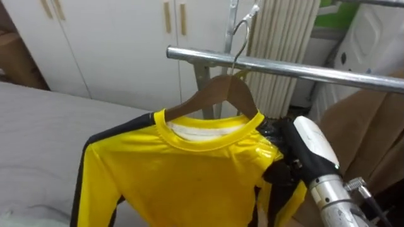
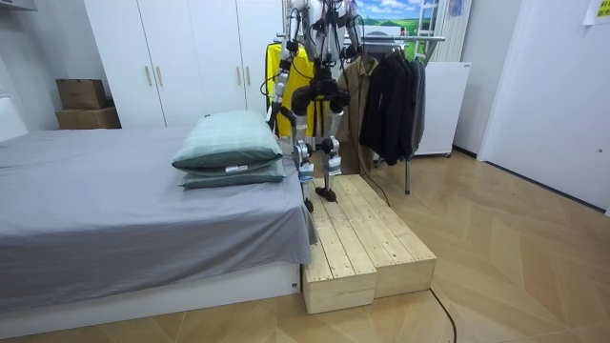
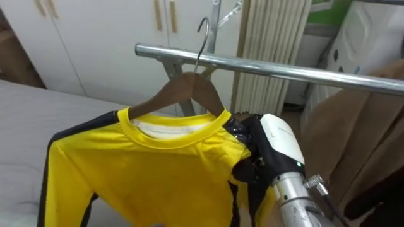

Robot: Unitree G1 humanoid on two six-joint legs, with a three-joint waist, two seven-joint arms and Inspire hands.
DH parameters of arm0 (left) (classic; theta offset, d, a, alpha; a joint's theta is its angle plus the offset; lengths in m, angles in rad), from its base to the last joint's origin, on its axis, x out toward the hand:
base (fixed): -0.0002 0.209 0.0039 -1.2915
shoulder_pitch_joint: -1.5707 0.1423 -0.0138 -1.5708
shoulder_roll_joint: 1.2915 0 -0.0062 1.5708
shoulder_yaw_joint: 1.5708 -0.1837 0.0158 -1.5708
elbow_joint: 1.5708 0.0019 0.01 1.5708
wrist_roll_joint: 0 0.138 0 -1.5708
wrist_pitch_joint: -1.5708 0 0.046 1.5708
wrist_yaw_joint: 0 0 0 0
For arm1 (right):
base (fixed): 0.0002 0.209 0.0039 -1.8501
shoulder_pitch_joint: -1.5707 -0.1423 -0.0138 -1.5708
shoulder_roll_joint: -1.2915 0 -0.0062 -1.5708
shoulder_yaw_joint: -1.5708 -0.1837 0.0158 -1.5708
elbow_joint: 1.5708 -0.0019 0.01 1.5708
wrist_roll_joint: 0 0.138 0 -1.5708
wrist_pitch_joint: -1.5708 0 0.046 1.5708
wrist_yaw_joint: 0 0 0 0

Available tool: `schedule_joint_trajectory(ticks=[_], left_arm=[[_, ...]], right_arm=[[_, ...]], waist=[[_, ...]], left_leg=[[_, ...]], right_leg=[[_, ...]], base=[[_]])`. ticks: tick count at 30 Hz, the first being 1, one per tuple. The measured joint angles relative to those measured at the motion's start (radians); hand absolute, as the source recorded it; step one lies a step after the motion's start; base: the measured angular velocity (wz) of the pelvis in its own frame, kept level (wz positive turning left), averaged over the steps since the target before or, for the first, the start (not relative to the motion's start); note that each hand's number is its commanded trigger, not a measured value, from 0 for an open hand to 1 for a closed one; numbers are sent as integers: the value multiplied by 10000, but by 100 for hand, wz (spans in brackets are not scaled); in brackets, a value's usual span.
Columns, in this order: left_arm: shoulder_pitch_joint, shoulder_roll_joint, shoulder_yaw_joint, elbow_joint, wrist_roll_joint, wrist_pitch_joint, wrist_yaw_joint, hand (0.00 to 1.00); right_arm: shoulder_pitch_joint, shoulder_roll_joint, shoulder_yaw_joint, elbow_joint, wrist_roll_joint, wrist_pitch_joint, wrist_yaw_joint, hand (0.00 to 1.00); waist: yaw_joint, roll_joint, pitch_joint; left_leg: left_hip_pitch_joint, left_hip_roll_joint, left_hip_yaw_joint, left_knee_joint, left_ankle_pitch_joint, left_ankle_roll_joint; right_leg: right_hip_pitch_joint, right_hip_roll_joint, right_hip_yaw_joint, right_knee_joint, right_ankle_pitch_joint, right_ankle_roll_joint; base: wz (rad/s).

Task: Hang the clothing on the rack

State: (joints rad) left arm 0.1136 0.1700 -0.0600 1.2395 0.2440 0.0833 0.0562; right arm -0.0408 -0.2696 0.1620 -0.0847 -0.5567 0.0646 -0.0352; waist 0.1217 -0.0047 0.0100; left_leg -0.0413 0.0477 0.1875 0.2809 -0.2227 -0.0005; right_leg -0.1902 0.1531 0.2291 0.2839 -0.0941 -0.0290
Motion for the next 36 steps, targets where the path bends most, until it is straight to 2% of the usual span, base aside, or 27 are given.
schedule_joint_trajectory(ticks=[1,2,3,4,5,6,7,8,9,11,12,14,16,19,22,25,28,32,36], left_arm=[[99,-4,21,1,13,-17,-9,0],[128,-5,55,1,13,-17,-22,0],[175,-4,100,1,12,-16,-26,0],[240,-5,147,0,16,-17,-44,0],[289,-5,181,-1,15,-17,-59,0],[373,-5,181,-2,9,-8,-69,0],[377,-7,161,-2,8,-7,-75,0],[335,-3,154,-24,11,-7,-75,0],[271,-8,153,-39,21,-5,-83,0],[116,-11,178,-80,70,-1,-107,0],[-20,-11,258,-83,103,2,-107,0],[-203,-10,399,-83,79,-4,-106,0],[-337,-10,467,-183,52,-4,-84,0],[-331,-8,324,-245,93,30,105,0],[-323,-6,198,-251,118,31,298,0],[-321,-17,81,-274,111,26,507,0],[-178,-18,28,-412,88,-29,638,0],[-56,-18,64,-520,56,-35,666,0],[277,-5,184,-741,45,-191,701,0]], right_arm=[[-1,8,74,-2,40,13,93,100],[-2,30,95,-5,55,12,147,100],[-16,95,156,-18,65,11,268,100],[-55,183,226,-21,62,10,360,100],[-126,226,287,-20,62,10,410,100],[-268,288,431,-20,63,6,460,100],[-295,309,476,-20,66,5,460,100],[-309,335,534,-20,94,5,463,100],[-339,359,574,-20,107,5,487,100],[-415,430,579,-21,98,3,532,100],[-449,464,613,-21,98,3,532,100],[-466,512,657,-30,97,-53,531,100],[-466,504,655,-28,143,-88,528,100],[-466,502,651,-30,420,-99,509,100],[-466,498,633,-29,427,-99,506,100],[-466,347,580,-30,570,-105,492,100],[-522,288,492,-5,599,-197,464,100],[-521,279,493,0,676,-274,467,100],[-518,230,251,-10,775,-294,512,100]], waist=[[176,4,-18],[208,-4,-23],[281,-22,-30],[539,-41,-38],[660,-64,-40],[715,-93,-37],[673,-93,-36],[453,-117,-30],[414,-160,-37],[349,-221,-34],[375,-274,-31],[378,-358,-21],[221,-427,-3],[-40,-487,-13],[-108,-525,-8],[-154,-550,-1],[-146,-558,-1],[-150,-563,3],[-555,-531,0]], left_leg=[[280,46,341,-316,4,-9],[403,78,537,-448,16,-39],[572,85,790,-625,22,-67],[773,110,1167,-746,-23,-128],[851,151,1359,-791,-56,-150],[920,158,1638,-773,-145,-163],[911,164,1626,-751,-165,-159],[908,109,1542,-771,-162,-161],[898,109,1521,-766,-162,-161],[890,105,1405,-764,-162,-161],[903,100,1358,-775,-162,-162],[892,107,1340,-782,-162,-162],[872,106,1351,-790,-161,-162],[866,99,1354,-791,-162,-162],[865,107,1342,-746,-161,-162],[819,100,1114,-601,-162,-162],[866,92,779,-571,-160,-165],[1002,92,714,-646,-162,-166],[1019,98,589,-773,-213,-244]], right_leg=[[85,112,215,-103,78,-111],[95,146,301,-109,94,-124],[94,178,295,-100,161,-235],[25,106,-263,-107,257,-428],[-47,-18,-841,-110,273,-552],[-114,-283,-1928,-166,210,-645],[-96,-297,-2004,-190,194,-618],[-7,-253,-1900,-310,190,-611],[94,-190,-1726,-390,239,-706],[147,-163,-1682,-480,385,-926],[156,-118,-1571,-524,434,-941],[179,-78,-1472,-643,551,-942],[160,-75,-1478,-662,618,-930],[139,-81,-1492,-631,617,-924],[150,-81,-1492,-621,603,-939],[171,-83,-1487,-590,509,-949],[262,-50,-1451,-624,511,-954],[349,78,-1170,-644,539,-909],[384,148,-1084,-678,618,-903]], base=[[-70],[-70],[-81],[-92],[-103],[-60],[-26],[7],[7],[-9],[-19],[-27],[-13],[-2],[0],[10],[-1],[-21],[-10]])
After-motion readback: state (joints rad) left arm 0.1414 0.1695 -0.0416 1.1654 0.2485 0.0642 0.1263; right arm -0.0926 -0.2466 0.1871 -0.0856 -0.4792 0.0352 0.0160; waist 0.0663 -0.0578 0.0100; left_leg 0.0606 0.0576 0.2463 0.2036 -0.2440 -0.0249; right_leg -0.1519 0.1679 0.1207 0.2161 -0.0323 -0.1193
